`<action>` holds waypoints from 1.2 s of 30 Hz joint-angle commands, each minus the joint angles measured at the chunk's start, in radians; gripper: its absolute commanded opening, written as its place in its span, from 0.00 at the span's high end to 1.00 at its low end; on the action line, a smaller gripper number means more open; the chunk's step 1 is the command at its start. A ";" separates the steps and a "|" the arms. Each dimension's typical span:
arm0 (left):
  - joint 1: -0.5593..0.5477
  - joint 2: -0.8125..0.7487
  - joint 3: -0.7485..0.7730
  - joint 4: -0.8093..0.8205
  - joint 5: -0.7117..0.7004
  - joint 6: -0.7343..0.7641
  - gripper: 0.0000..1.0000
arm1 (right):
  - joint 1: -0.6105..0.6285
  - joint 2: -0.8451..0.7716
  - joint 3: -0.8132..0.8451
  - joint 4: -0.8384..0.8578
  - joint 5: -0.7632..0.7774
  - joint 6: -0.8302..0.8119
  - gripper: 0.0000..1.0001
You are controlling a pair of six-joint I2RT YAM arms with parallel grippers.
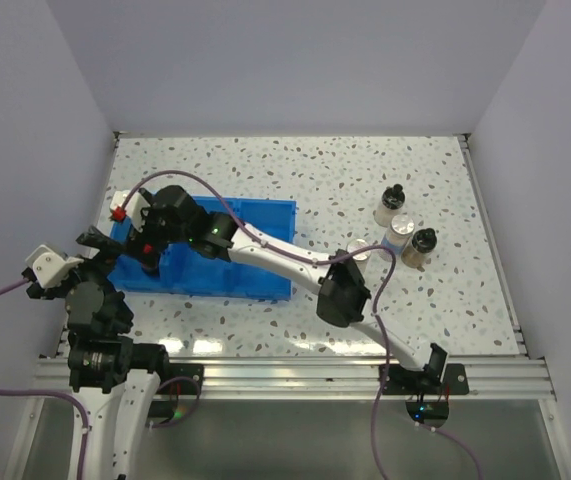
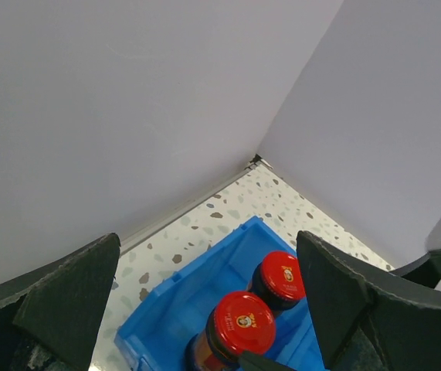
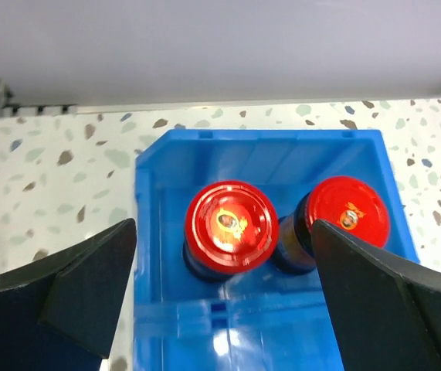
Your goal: Organize the condiment bottles
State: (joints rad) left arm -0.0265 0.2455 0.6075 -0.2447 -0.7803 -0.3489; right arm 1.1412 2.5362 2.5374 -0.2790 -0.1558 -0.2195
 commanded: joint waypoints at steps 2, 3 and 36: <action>0.007 -0.057 0.021 0.018 0.160 0.027 0.00 | -0.043 -0.249 -0.057 -0.153 -0.166 -0.133 0.01; 0.007 -0.067 0.028 0.018 0.197 0.053 0.00 | -0.055 -0.281 -0.077 -0.176 -0.203 -0.150 0.01; -1.055 0.840 0.333 0.084 0.633 -0.029 0.00 | -1.239 -1.703 -1.651 -0.163 -0.381 -0.052 0.01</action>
State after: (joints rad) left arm -1.0039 1.0370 0.8642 -0.2253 0.0570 -0.4210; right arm -0.0517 0.8841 0.8940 -0.5262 -0.5556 -0.2943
